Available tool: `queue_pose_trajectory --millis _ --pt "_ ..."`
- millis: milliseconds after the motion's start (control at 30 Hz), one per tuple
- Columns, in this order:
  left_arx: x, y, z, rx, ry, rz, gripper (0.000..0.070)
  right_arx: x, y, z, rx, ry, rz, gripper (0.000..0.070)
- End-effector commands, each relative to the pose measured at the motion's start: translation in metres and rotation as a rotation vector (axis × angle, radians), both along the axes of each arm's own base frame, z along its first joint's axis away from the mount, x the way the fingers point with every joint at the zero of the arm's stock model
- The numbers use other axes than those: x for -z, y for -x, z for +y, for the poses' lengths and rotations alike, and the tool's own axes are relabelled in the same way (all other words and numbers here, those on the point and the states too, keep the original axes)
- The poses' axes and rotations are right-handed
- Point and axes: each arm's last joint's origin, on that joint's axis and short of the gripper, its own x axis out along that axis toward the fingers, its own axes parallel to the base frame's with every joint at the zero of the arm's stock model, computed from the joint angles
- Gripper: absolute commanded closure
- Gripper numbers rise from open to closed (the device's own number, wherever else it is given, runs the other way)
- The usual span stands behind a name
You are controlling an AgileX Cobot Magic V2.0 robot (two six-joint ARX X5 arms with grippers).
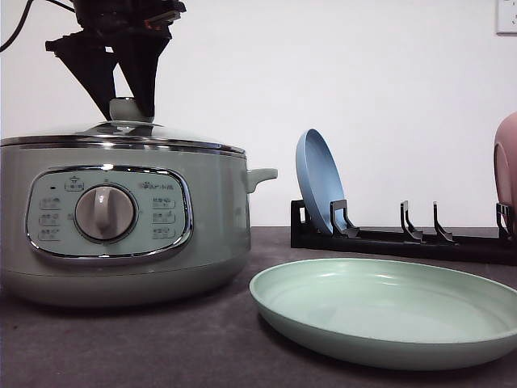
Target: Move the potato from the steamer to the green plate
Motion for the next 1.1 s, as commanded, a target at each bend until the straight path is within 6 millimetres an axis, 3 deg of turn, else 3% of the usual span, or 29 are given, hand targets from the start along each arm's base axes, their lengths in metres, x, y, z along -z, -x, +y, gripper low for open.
queue_pose_trajectory --millis 0,233,567,800,1067 --pt "-0.001 -0.004 -0.002 -0.010 0.002 -0.011 0.0700 -0.003 -0.001 0.002 -0.009 -0.003 -0.013 0.0354" --pt "-0.013 0.001 0.001 -0.013 0.019 -0.051 0.0700 -0.003 -0.001 0.002 -0.002 -0.007 -0.002 0.0354" --pt "-0.073 0.030 0.023 -0.042 0.095 -0.231 0.0700 -0.003 -0.001 0.002 0.003 -0.008 0.001 0.0354" --pt "-0.103 0.054 0.048 -0.121 0.058 -0.338 0.0700 -0.003 -0.001 0.002 0.009 -0.012 0.009 0.0354" --pt "-0.119 0.075 0.088 -0.260 0.001 -0.381 0.0700 -0.004 -0.002 0.003 0.032 -0.032 0.031 0.0354"
